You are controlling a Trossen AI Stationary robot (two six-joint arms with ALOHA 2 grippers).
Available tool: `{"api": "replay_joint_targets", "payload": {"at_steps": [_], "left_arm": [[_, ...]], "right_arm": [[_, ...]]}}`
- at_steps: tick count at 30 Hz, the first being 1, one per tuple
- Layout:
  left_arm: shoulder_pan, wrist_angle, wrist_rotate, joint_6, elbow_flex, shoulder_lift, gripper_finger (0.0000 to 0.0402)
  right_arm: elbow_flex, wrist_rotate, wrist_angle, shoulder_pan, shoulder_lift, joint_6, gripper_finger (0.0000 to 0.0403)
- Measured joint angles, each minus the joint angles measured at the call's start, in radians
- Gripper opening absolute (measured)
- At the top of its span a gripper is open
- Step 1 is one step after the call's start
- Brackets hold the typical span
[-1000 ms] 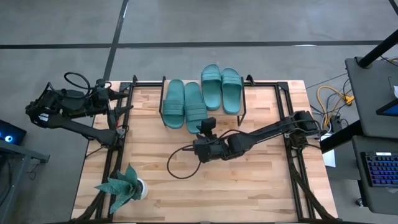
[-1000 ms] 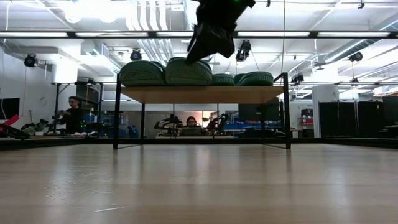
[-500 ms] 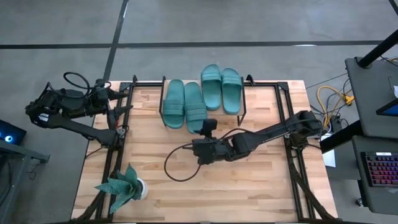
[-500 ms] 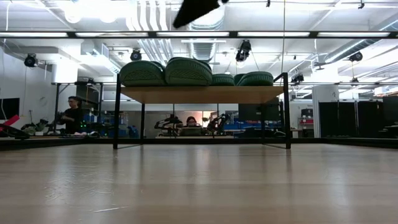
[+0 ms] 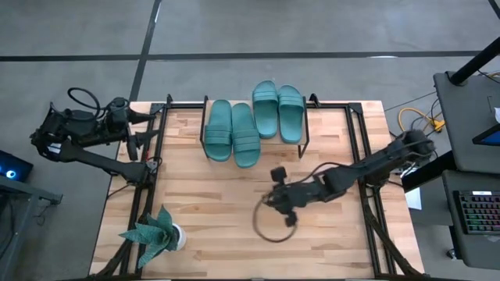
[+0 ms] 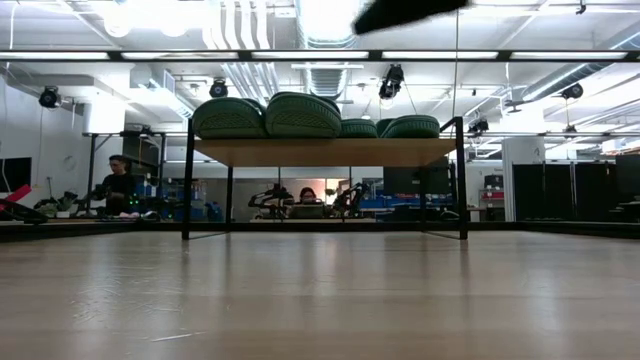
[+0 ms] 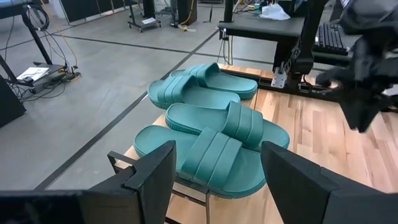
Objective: Pick and place slides into the shelf
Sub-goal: Return to Home Position
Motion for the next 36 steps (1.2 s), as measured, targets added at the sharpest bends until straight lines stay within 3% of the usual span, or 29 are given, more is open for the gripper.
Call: {"api": "replay_joint_targets", "payload": {"at_steps": [3, 8, 11, 14, 16, 21, 23, 29, 36], "left_arm": [[0.0, 0.004, -0.001, 0.0, 0.0, -0.002, 0.0219], [0.0, 0.005, -0.003, 0.0, 0.0, 0.003, 0.0219], [0.0, 0.019, -0.005, 0.0, 0.0, 0.01, 0.0219], [0.0, 0.018, -0.017, 0.001, -0.001, 0.016, 0.0219], [0.0, 0.017, -0.023, 0.001, -0.001, 0.02, 0.0219], [0.0, 0.014, -0.045, 0.001, 0.0, 0.026, 0.0219], [0.0, 0.014, -0.065, 0.001, 0.0, 0.026, 0.0219], [0.0, 0.014, -0.072, 0.0, -0.001, 0.032, 0.0219], [0.0, 0.035, -0.08, 0.0, -0.001, 0.035, 0.0219]], "right_arm": [[-0.195, -0.085, 0.192, 0.0, -0.103, 0.021, 0.0058], [-0.528, -0.064, 0.659, -0.043, -0.225, 0.017, 0.0034], [-0.671, -0.004, 0.988, -0.12, -0.252, -0.069, 0.0023], [-0.742, 0.003, 1.116, -0.241, -0.277, -0.095, 0.0013], [-0.758, -0.054, 1.083, -0.335, -0.321, -0.063, 0.001], [-0.724, -0.421, 0.813, -0.552, -0.474, 0.029, 0.0009], [-0.698, -0.469, 0.702, -0.589, -0.561, 0.041, 0.0009], [-0.748, -0.416, 0.47, -0.508, -0.812, 0.087, 0.0008], [-0.877, -0.164, 0.392, -0.291, -1.052, 0.14, 0.0008]]}}
